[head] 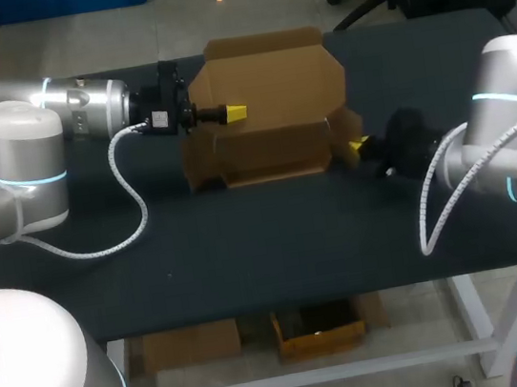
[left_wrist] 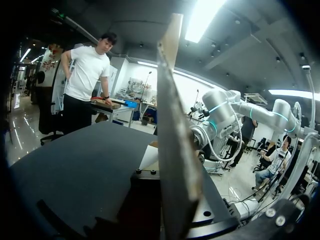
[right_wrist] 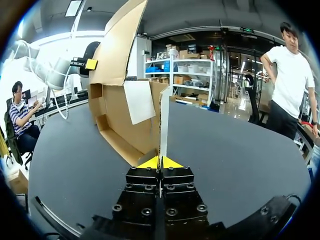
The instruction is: Assemble the packaging by folding the flat box into shape, placing the metal phone stand inside, and closing the box properly
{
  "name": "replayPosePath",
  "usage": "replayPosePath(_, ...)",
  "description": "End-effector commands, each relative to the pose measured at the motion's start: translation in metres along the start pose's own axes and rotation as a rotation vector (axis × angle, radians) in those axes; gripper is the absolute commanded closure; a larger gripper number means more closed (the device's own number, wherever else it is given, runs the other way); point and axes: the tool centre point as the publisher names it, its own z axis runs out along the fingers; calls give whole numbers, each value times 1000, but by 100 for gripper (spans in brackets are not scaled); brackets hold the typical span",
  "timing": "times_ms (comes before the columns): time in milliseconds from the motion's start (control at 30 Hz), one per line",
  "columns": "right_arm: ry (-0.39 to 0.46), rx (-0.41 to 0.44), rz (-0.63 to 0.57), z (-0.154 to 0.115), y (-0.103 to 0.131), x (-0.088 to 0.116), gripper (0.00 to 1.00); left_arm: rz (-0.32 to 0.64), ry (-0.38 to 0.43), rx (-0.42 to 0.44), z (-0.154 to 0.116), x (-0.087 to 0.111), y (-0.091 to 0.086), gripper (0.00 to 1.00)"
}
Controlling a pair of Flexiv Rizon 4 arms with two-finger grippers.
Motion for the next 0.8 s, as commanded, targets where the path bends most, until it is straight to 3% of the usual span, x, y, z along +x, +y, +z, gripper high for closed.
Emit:
replayPosePath(33,-58,2,-3,6,3,12,100,0,2,-3,3,-1,5,100)
replayPosePath(467,-222,19,65,1,-4,27,100,0,2,-3,3,-1,5,100)
replayPosePath(567,-241,24,78,1,-6,29,90,0,2,-3,3,-1,5,100)
replayPosePath(800,-271,25,95,2,-6,36,90,0,2,-3,3,-1,5,100)
